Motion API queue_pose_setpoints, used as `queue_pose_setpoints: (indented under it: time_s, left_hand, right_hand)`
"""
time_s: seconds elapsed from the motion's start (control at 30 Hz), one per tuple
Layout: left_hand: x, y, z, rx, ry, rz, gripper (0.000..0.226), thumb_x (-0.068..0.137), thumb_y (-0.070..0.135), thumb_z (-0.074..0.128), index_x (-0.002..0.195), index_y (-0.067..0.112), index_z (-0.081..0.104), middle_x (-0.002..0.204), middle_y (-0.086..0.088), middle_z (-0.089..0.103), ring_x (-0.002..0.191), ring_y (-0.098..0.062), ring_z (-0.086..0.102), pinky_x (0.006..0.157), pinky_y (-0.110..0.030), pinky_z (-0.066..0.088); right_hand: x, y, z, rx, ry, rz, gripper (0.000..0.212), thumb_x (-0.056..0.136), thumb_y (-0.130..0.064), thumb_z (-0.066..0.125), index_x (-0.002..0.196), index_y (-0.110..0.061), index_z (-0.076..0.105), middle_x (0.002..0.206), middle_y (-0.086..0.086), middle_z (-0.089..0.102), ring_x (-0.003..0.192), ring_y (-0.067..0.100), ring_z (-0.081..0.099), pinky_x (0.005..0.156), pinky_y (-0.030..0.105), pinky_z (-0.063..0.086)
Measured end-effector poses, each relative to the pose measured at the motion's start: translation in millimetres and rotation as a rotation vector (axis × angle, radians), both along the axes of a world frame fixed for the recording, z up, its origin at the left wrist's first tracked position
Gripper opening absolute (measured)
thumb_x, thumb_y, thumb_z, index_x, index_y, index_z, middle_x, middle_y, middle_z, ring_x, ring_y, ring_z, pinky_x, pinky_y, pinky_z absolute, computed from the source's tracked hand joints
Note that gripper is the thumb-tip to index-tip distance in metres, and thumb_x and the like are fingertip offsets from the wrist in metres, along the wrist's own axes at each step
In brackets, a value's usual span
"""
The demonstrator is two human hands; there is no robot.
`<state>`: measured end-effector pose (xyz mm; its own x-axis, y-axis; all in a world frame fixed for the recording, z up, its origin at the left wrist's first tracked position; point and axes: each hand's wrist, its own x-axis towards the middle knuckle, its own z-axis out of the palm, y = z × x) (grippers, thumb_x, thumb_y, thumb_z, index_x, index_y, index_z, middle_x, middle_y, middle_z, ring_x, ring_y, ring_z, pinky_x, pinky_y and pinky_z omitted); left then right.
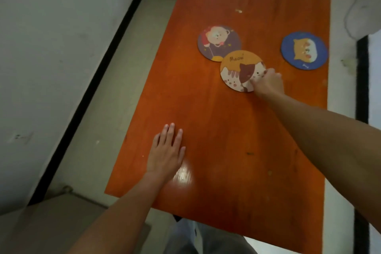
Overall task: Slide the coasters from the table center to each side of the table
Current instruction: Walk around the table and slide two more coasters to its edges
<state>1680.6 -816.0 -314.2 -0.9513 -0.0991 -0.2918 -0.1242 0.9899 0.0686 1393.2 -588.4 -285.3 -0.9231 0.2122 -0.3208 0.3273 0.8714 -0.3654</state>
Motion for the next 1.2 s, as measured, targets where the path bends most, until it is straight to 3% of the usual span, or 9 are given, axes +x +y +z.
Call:
queue_pose_setpoints:
  time_s: [0.2, 0.3, 0.43, 0.53, 0.6, 0.87, 0.97, 1.1, 1.2]
  left_hand:
    - [8, 0, -15, 0.086, 0.102, 0.049, 0.057, 0.096, 0.044, 0.025, 0.149, 0.02, 0.022, 0.159, -0.009, 0.017, 0.147, -0.022, 0.009, 0.116, -0.041, 0.009]
    - [6, -1, -14, 0.095, 0.089, 0.048, 0.058, 0.096, 0.044, 0.026, 0.148, 0.021, 0.022, 0.159, -0.009, 0.017, 0.146, -0.022, 0.009, 0.115, -0.04, 0.006]
    - [6, -4, -15, 0.081, 0.079, 0.046, 0.058, 0.095, 0.044, 0.026, 0.148, 0.021, 0.022, 0.158, -0.009, 0.019, 0.146, -0.022, 0.009, 0.115, -0.04, 0.007]
    - [4, -6, -17, 0.08, 0.073, 0.038, 0.058, 0.095, 0.045, 0.025, 0.148, 0.022, 0.023, 0.158, -0.009, 0.02, 0.147, -0.022, 0.009, 0.115, -0.042, 0.013]
    - [2, -10, -18, 0.08, 0.079, 0.039, 0.058, 0.095, 0.046, 0.024, 0.148, 0.022, 0.024, 0.158, -0.009, 0.02, 0.147, -0.022, 0.009, 0.115, -0.044, 0.014]
    - [-8, -22, -25, 0.087, 0.163, 0.022, 0.058, 0.094, 0.046, 0.028, 0.146, 0.021, 0.029, 0.157, -0.011, 0.023, 0.146, -0.025, 0.013, 0.115, -0.046, 0.017]
    - [-7, -23, -28, 0.088, 0.188, 0.023, 0.058, 0.094, 0.046, 0.028, 0.146, 0.02, 0.029, 0.157, -0.012, 0.025, 0.146, -0.026, 0.014, 0.114, -0.047, 0.018]
    - [-7, -26, -29, 0.083, 0.206, 0.012, 0.058, 0.095, 0.047, 0.026, 0.146, 0.02, 0.026, 0.157, -0.013, 0.024, 0.146, -0.027, 0.014, 0.115, -0.047, 0.018]
    - [-7, -24, -28, 0.082, 0.185, 0.009, 0.056, 0.098, 0.045, 0.027, 0.147, 0.019, 0.024, 0.158, -0.013, 0.02, 0.146, -0.028, 0.011, 0.116, -0.048, 0.015]
  right_hand:
    - [-30, -2, -9, -0.056, -0.068, -0.18, 0.081, 0.07, -0.046, 0.082, 0.132, -0.011, 0.043, 0.132, 0.013, 0.053, 0.115, 0.033, 0.055, 0.087, 0.044, 0.05]
    - [-29, -2, -11, -0.185, -0.101, -0.285, 0.063, 0.071, -0.037, 0.083, 0.121, -0.01, 0.056, 0.121, 0.011, 0.064, 0.104, 0.029, 0.062, 0.082, 0.04, 0.055]
    - [-9, -10, -11, -0.443, -0.036, -0.362, 0.016, 0.092, -0.019, 0.062, 0.107, -0.015, 0.063, 0.112, 0.009, 0.068, 0.092, 0.024, 0.066, 0.074, 0.039, 0.06]
    - [23, -12, 3, -0.685, -0.069, -0.464, 0.011, 0.093, -0.012, 0.06, 0.103, -0.015, 0.058, 0.092, 0.003, 0.065, 0.074, 0.015, 0.065, 0.047, 0.025, 0.055]
    - [54, -10, 8, -0.764, -0.117, -0.492, 0.013, 0.092, -0.009, 0.062, 0.104, -0.012, 0.059, 0.086, 0.0, 0.063, 0.074, 0.014, 0.064, 0.044, 0.021, 0.053]
    - [207, 11, -5, -0.787, -0.221, -0.42, 0.006, 0.091, -0.008, 0.062, 0.093, -0.013, 0.061, 0.092, 0.005, 0.068, 0.078, 0.015, 0.066, 0.046, 0.021, 0.053]
    - [252, 18, -11, -0.705, -0.226, -0.368, 0.002, 0.09, -0.009, 0.064, 0.092, -0.008, 0.064, 0.096, 0.015, 0.07, 0.077, 0.019, 0.068, 0.052, 0.032, 0.059]
    - [292, 22, -19, -0.592, -0.235, -0.272, 0.014, 0.088, -0.016, 0.068, 0.093, -0.003, 0.065, 0.096, 0.017, 0.071, 0.085, 0.029, 0.069, 0.071, 0.054, 0.059]
    - [308, 21, -21, -0.555, -0.227, -0.276, 0.022, 0.087, -0.019, 0.07, 0.098, 0.0, 0.065, 0.094, 0.016, 0.071, 0.078, 0.028, 0.071, 0.066, 0.052, 0.06]
